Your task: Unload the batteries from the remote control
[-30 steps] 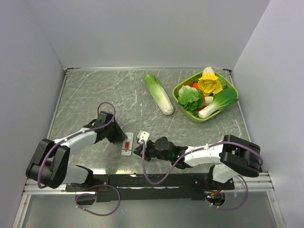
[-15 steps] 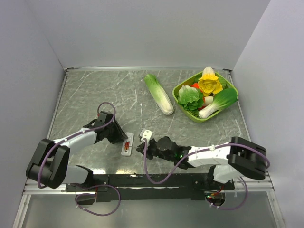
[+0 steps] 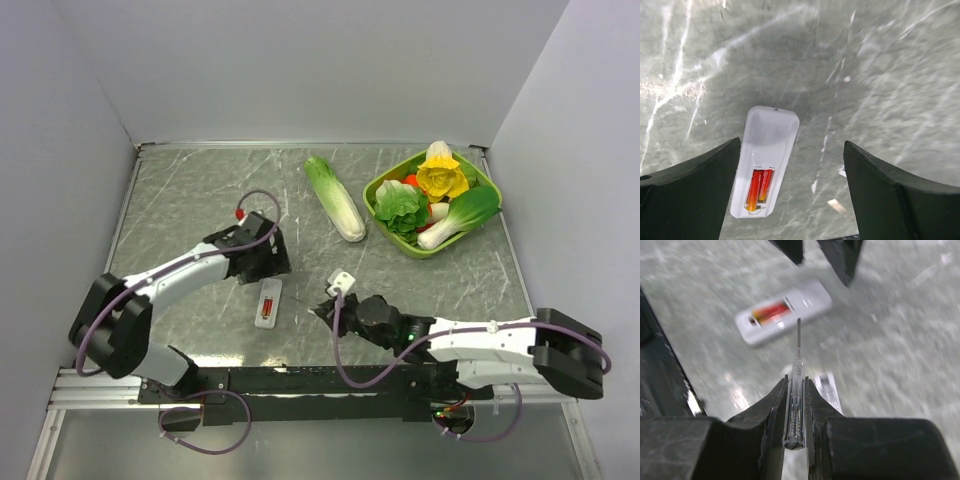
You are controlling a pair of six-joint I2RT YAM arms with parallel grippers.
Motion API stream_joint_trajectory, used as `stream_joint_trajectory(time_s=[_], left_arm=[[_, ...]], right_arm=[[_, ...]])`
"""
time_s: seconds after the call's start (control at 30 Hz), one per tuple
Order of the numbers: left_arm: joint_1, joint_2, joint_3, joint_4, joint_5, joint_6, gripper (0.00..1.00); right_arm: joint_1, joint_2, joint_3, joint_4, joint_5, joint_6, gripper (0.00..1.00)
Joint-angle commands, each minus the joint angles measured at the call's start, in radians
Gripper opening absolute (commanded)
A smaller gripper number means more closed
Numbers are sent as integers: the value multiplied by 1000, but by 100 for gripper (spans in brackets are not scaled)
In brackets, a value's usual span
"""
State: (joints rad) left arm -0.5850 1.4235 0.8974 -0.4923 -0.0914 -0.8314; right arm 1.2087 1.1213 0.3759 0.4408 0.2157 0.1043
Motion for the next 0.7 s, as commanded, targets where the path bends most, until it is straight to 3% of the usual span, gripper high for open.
stream_joint_trajectory(time_s=[0.0, 0.33, 0.5, 0.67], left_arm=[[-64, 67, 52, -130, -137, 17, 87], [-75, 192, 87, -137, -153, 28, 80], [-76, 227, 97, -117, -128, 25, 77], [-76, 264, 104, -124, -131, 12, 66]], right_arm=[[8, -150, -78, -72, 120, 113, 0], [8, -491, -192, -177, 189, 137, 0], [9, -518, -203, -188, 195, 127, 0], [9, -535, -209, -178, 194, 121, 0]])
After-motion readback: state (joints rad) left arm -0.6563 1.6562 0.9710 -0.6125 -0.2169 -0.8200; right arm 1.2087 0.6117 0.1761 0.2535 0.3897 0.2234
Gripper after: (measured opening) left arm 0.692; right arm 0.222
